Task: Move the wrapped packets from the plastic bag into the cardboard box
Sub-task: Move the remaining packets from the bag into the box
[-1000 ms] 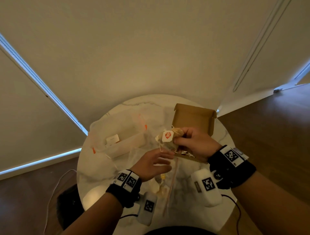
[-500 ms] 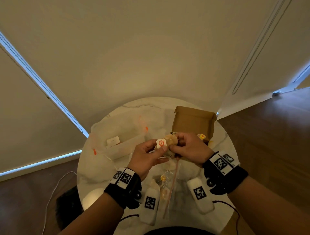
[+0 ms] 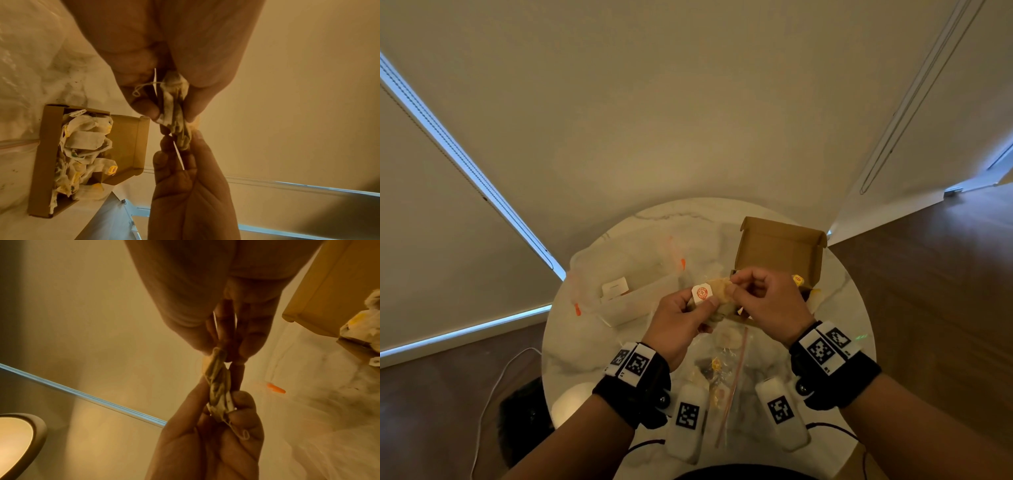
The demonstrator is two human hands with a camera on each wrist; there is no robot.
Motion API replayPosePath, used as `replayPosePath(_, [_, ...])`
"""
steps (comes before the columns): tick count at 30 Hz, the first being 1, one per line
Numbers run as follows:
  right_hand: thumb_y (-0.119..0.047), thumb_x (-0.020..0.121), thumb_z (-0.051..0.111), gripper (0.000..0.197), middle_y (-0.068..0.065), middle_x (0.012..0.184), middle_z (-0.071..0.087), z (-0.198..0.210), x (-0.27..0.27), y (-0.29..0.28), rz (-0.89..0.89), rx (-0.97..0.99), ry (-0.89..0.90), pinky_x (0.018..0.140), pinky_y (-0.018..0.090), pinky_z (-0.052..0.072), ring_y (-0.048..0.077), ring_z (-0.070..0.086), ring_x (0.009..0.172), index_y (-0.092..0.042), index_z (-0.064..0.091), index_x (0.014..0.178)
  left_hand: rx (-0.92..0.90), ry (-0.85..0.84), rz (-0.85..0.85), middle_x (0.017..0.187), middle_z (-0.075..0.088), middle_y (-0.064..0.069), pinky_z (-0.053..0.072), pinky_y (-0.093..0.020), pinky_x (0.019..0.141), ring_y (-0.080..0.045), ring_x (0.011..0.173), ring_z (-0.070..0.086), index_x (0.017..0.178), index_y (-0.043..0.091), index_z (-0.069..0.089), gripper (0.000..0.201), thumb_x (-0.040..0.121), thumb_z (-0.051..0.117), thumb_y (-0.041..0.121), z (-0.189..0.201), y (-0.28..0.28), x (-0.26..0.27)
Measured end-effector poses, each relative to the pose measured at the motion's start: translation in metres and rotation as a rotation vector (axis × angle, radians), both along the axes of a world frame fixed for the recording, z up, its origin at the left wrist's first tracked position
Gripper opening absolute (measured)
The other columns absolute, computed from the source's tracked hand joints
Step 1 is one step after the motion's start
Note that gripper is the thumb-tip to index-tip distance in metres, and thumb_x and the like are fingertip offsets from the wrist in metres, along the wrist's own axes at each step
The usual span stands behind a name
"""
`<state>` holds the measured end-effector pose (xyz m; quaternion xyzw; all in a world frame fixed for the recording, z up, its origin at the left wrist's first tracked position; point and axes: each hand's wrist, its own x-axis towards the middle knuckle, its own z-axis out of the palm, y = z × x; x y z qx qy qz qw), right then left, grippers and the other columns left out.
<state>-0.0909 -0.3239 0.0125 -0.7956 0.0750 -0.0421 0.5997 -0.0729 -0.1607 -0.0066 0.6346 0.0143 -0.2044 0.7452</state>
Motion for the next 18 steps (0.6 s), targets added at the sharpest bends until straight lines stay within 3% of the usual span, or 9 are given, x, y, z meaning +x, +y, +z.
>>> replayPosePath(4, [-0.020,0.083,0.074,0.007,0.006,0.080,0.069,0.004,0.005,-0.002,0.031,-0.036,-0.012,0.051,0.025,0.053,0.015,0.062,0.059,-0.018,0.072,0.090,0.000,0.033,-0.023,0.082,0.072,-0.011,0.049,-0.027,0.059,-0.018,0.069,0.061,0.097,0.007,0.071,0.012,0.092,0.060,0.006,0.002,0.001,0.002])
replayPosePath(8, [-0.014,0.084,0.073,0.001,0.001,0.072,0.067,0.010,0.013,-0.004,0.080,-0.042,0.027,0.051,0.016,0.045,0.001,0.055,0.052,-0.014,0.073,0.083,-0.076,0.119,-0.074,0.090,0.072,-0.017,0.059,-0.039,0.073,-0.028,0.078,0.069,0.105,0.001,0.065,0.015,0.096,0.054,0.007,0.006,0.001,0.001])
replayPosePath(11, [-0.011,0.085,0.071,0.002,0.007,0.073,0.067,0.009,0.016,-0.004,0.060,0.016,0.051,0.056,0.027,0.052,0.007,0.058,0.056,-0.010,0.072,0.083,-0.184,0.216,-0.109,0.099,0.071,-0.020,0.060,-0.045,0.074,-0.033,0.085,0.070,0.113,0.001,0.062,0.022,0.095,0.056,0.011,0.009,0.004,0.001])
replayPosePath(15, [-0.010,0.086,0.069,0.002,0.017,0.081,0.070,0.006,0.013,-0.004,0.007,0.113,0.056,0.065,0.047,0.059,0.035,0.066,0.068,-0.008,0.070,0.085,-0.207,0.211,-0.082,0.095,0.070,-0.015,0.056,-0.033,0.066,-0.023,0.076,0.067,0.114,0.006,0.063,0.024,0.091,0.060,0.010,0.009,0.008,0.002])
replayPosePath(18, [-0.008,0.084,0.071,0.003,0.012,0.077,0.073,0.005,0.009,-0.004,0.009,0.151,0.064,0.068,0.049,0.060,0.036,0.069,0.071,-0.008,0.069,0.086,-0.161,0.164,-0.034,0.091,0.068,-0.011,0.052,-0.030,0.062,-0.019,0.073,0.062,0.111,0.009,0.066,0.022,0.089,0.063,0.014,0.007,0.008,0.004])
